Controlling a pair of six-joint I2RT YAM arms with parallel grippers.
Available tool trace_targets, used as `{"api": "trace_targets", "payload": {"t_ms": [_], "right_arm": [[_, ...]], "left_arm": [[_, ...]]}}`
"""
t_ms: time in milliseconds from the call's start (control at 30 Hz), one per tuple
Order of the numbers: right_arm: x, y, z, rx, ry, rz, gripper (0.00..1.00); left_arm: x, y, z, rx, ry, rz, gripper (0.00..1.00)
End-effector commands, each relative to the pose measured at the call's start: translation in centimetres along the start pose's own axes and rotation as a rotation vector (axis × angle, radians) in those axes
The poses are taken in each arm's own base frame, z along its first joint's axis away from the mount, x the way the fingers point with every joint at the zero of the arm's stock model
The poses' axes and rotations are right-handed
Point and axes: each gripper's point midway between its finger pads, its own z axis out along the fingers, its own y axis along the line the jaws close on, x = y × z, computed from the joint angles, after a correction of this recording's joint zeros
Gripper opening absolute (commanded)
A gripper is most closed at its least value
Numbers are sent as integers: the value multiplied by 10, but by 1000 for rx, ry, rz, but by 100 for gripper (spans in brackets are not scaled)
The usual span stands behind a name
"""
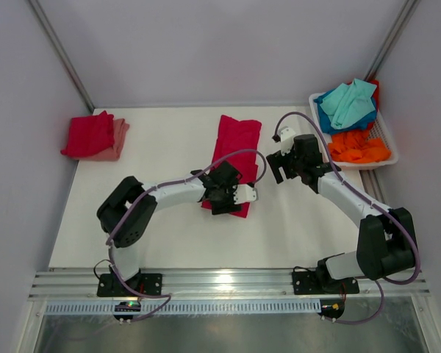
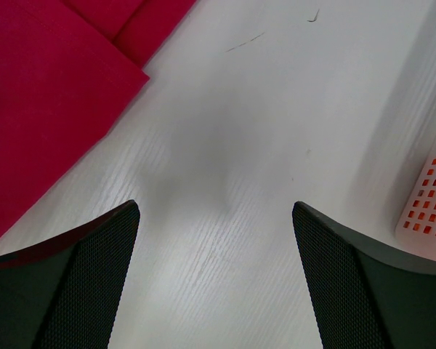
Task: Fold and stack the t-shirts
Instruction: Grab one side of the 2/3 rectangular tshirt with left arm, then fold the long partially folded tshirt into a neat square
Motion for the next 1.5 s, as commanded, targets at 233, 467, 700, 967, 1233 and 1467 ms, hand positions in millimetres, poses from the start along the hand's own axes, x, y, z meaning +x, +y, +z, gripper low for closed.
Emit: {"api": "trace_targets", "payload": {"t_ms": [233, 467, 700, 967, 1233, 1467], "right_arm": [[-25, -5, -5, 9, -66, -12, 90], [-24, -6, -3, 11, -58, -11, 90], [-26, -7, -3, 15, -61, -5, 90], [-30, -11, -6, 37, -68, 1, 90], [-30, -17, -6, 71, -64, 4, 90], [-35, -25, -13, 117, -76, 12, 90]], "left_arm": [[10, -22, 14, 124, 68, -26, 18], [5, -49, -4, 270, 52, -79, 5], [-22, -102, -70, 593, -26, -124, 4], [-54, -115, -113, 714, -78, -99, 6], [-86, -71, -108, 626, -93, -10, 7], [-104, -41, -90, 654, -103, -41, 6]]}}
